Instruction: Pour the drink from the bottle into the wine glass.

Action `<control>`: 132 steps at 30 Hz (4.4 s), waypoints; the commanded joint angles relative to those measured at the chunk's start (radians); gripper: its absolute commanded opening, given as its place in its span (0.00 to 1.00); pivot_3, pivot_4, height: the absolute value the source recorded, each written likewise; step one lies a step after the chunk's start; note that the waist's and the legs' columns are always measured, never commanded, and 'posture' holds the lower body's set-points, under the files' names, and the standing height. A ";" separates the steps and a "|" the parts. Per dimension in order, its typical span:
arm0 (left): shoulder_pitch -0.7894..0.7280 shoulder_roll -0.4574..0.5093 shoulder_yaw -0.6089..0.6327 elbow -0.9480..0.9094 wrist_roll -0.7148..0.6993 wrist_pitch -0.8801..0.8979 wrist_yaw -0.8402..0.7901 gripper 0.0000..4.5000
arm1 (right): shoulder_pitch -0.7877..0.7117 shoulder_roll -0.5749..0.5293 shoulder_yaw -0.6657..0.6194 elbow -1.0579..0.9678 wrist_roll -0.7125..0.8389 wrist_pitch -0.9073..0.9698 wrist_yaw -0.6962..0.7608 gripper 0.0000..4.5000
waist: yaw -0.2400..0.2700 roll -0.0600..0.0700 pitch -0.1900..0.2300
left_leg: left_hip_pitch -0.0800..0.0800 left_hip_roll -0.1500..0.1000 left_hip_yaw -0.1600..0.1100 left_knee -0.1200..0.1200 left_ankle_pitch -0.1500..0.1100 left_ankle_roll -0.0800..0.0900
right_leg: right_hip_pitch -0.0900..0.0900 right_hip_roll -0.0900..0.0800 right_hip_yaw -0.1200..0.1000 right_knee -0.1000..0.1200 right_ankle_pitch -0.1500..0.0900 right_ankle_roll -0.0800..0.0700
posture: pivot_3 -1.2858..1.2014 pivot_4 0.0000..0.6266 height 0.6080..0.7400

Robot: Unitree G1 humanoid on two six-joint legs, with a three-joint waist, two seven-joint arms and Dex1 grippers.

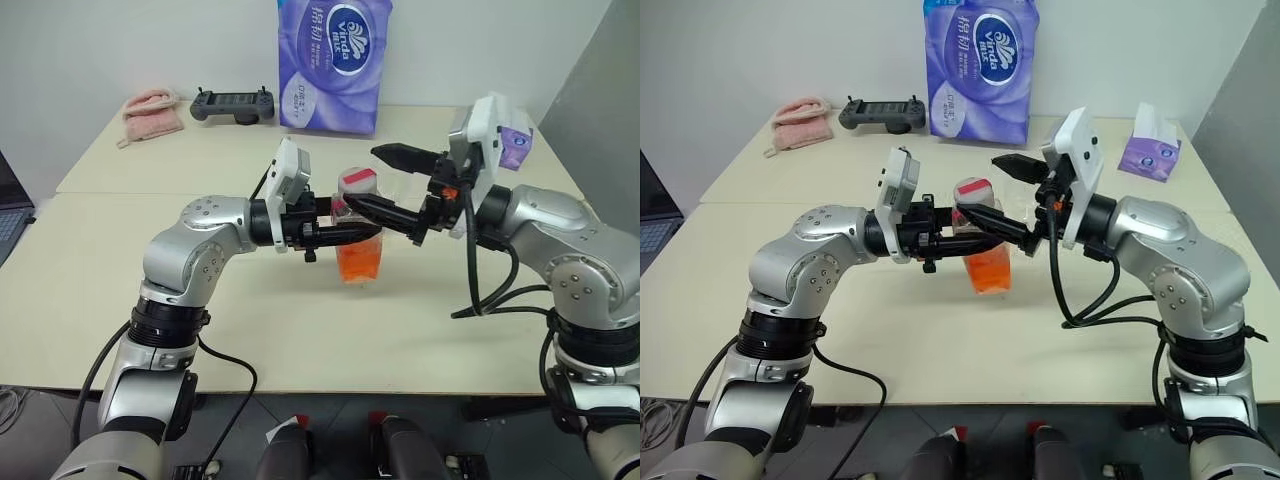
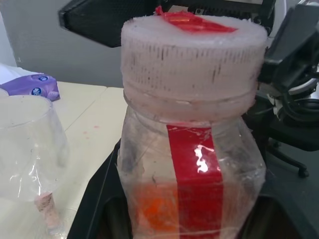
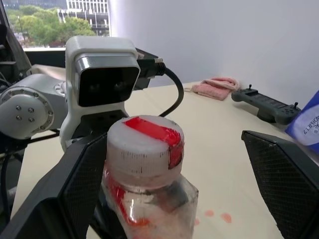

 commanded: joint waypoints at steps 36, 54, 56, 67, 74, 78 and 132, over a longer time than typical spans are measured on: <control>-0.020 0.025 0.007 -0.059 -0.026 -0.002 -0.040 0.41 | -0.089 -0.001 0.038 0.123 0.057 -0.063 0.239 0.41 | 0.000 0.001 0.001 | 0.000 0.000 0.000 0.000 0.000 0.000 | 0.000 0.000 0.000 0.000 0.000 0.000 | 0.52 0.24 1.00; 0.017 0.038 0.027 -0.092 -0.032 0.002 -0.025 0.41 | -0.093 -0.171 -0.051 0.176 0.062 0.036 0.421 0.93 | 0.022 0.001 0.001 | -0.002 -0.001 -0.003 0.000 0.000 0.000 | 0.000 -0.005 -0.001 -0.002 0.000 0.000 | 0.52 0.24 1.00; 0.022 0.039 0.030 -0.094 -0.034 0.003 -0.020 0.41 | -0.047 -0.162 -0.089 0.096 0.091 0.071 0.340 0.93 | 0.023 0.001 0.001 | -0.002 0.000 -0.003 0.000 0.000 0.000 | 0.000 -0.005 -0.001 -0.002 0.000 0.000 | 0.52 0.24 1.00; -0.009 0.016 0.014 -0.062 -0.019 -0.011 -0.024 0.41 | -0.023 0.090 -0.015 -0.079 0.013 0.038 -0.079 0.93 | 0.003 0.001 0.001 | -0.001 0.000 -0.003 0.000 0.002 -0.003 | 0.000 -0.001 0.000 0.000 0.000 0.000 | 0.52 0.24 1.00; -0.013 0.013 0.012 -0.064 -0.018 -0.009 -0.027 0.41 | -0.019 0.115 -0.005 -0.068 -0.004 0.015 -0.105 0.93 | 0.002 0.001 0.001 | -0.001 -0.001 -0.003 0.000 0.001 -0.001 | 0.001 -0.001 0.000 0.000 0.000 0.000 | 0.52 0.24 1.00; -0.003 0.019 0.014 -0.073 -0.019 -0.007 -0.026 0.41 | 0.006 0.080 -0.057 -0.082 0.058 0.052 -0.092 0.93 | 0.003 0.001 0.001 | -0.001 0.000 -0.003 0.000 0.001 -0.001 | 0.001 0.000 0.000 0.000 0.000 0.000 | 0.52 0.24 1.00; -0.013 0.017 0.015 -0.056 -0.003 -0.016 -0.013 0.41 | -0.006 0.094 -0.003 -0.057 0.157 0.036 -0.093 0.48 | 0.001 0.001 0.001 | -0.001 0.000 -0.003 0.000 0.001 -0.001 | 0.001 0.000 0.000 0.000 0.000 0.000 | 0.52 0.24 1.00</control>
